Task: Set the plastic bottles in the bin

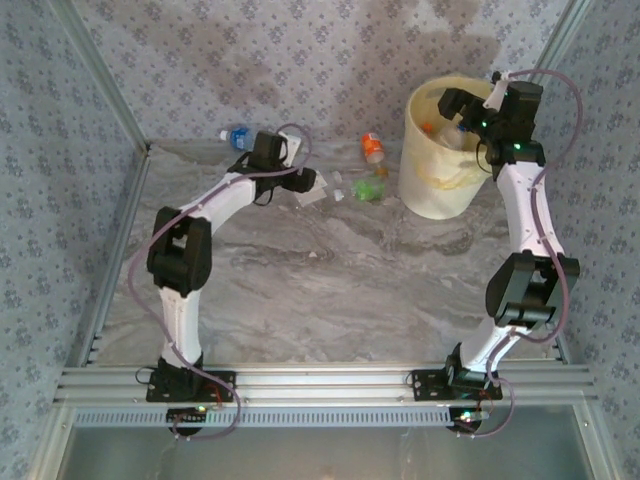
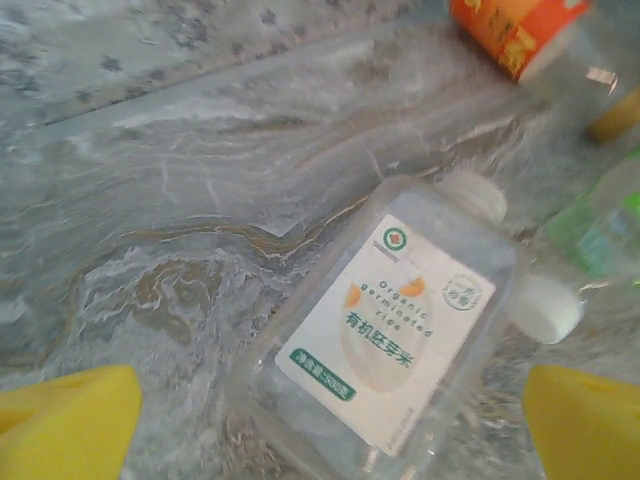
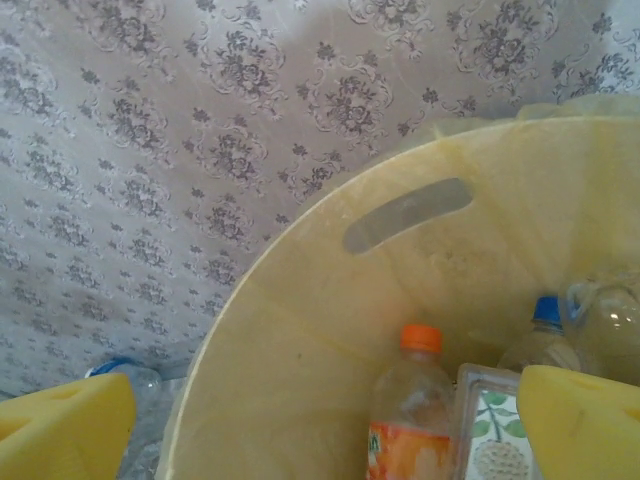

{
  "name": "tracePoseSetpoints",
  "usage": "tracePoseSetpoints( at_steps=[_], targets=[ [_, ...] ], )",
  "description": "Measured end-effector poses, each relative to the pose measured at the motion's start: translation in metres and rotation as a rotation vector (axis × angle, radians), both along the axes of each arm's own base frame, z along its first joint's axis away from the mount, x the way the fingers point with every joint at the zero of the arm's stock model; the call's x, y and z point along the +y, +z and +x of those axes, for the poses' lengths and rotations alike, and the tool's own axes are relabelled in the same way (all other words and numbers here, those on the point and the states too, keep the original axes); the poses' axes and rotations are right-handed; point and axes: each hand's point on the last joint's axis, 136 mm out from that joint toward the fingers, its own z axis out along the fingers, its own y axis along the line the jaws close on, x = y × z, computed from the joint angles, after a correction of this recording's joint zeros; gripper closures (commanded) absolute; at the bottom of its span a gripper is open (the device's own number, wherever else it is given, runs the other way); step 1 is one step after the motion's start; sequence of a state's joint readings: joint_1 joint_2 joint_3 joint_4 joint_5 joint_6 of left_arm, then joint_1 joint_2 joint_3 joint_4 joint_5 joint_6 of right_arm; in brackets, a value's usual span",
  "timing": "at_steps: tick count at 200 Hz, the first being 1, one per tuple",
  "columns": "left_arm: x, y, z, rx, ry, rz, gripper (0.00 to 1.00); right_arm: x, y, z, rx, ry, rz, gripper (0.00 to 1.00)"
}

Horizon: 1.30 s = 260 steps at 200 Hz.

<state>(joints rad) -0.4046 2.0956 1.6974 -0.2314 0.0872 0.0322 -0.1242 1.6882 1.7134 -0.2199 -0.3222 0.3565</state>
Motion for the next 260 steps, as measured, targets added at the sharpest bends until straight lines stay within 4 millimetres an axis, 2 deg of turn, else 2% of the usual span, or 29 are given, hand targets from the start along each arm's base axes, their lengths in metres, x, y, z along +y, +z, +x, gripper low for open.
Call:
tracePoseSetpoints(
  at_steps=[18, 41, 61, 85, 118, 180, 230, 247, 260],
  targets=[
    [-0.004, -0.024, 0.007, 0.039, -0.109, 0.073, 0.02, -0.002, 0.012, -0.014, -0.023, -0.015, -0.035, 0.00],
    [-0.006, -0.047, 0.011, 0.092, -0.227, 0.155, 0.02, -0.004, 0.034, -0.046, -0.070, -0.038, -0.079, 0.00],
    [-0.006, -0.054, 0.014, 0.118, -0.290, 0.195, 0.02, -0.005, 0.057, -0.072, -0.128, -0.055, -0.112, 0.00],
    [-0.007, -0.055, 0.006, 0.145, -0.350, 0.204, 0.02, -0.005, 0.066, -0.092, -0.159, -0.071, -0.136, 0.00],
    [-0.011, -0.060, -0.004, 0.172, -0.403, 0.196, 0.02, -0.008, 0.054, -0.097, -0.137, -0.088, -0.150, 0.00],
    [-0.023, -0.066, -0.008, 0.140, -0.437, 0.249, 0.02, -0.013, 0.033, -0.096, -0.087, -0.109, -0.156, 0.00],
    [-0.038, -0.064, -0.013, 0.120, -0.454, 0.243, 0.14, -0.012, 0.022, -0.101, -0.063, -0.112, -0.156, 0.00],
    [-0.038, -0.064, -0.021, 0.129, -0.456, 0.224, 0.14, -0.008, 0.021, -0.111, -0.065, -0.106, -0.151, 0.00],
    [-0.034, -0.064, -0.036, 0.154, -0.449, 0.205, 0.13, -0.001, 0.019, -0.119, -0.066, -0.084, -0.143, 0.00]
  ],
)
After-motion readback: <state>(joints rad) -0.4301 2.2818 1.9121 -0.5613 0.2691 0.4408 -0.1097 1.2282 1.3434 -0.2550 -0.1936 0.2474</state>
